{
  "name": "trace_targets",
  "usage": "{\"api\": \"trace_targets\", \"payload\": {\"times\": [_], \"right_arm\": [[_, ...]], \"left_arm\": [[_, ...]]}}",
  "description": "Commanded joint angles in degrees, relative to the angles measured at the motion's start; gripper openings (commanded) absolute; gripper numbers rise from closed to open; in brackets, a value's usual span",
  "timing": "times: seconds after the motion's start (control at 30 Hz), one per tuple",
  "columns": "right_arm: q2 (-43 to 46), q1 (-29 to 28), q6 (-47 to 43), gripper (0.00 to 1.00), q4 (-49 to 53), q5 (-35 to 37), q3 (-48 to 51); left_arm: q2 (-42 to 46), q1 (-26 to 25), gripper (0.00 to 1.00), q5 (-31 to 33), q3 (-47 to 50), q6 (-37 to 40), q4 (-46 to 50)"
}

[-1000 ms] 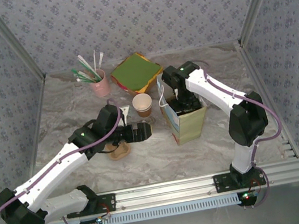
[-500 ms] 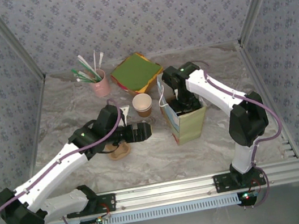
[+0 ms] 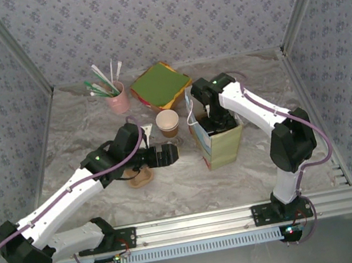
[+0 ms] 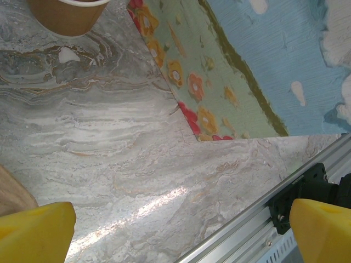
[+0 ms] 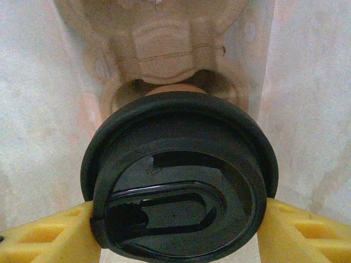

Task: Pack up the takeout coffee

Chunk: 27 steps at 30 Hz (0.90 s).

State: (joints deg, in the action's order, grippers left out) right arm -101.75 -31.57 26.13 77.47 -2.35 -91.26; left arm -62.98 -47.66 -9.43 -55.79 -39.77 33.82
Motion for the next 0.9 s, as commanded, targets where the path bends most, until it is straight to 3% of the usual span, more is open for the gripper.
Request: {"api": "trace_targets", "payload": {"times": [0.0, 0.87], "right_arm": [[0.4, 0.2, 0.0, 0.67, 0.5, 0.3, 1.1], [-0.6, 0.4, -0.1, 0.67, -2.1, 0.1, 3.2]], "left_arm": [[1.3, -0.5, 1.00, 0.5, -2.2, -0.6, 0.2], [1.5, -0.9, 1.00, 1.2, -2.5, -0.6, 1.0]]}}
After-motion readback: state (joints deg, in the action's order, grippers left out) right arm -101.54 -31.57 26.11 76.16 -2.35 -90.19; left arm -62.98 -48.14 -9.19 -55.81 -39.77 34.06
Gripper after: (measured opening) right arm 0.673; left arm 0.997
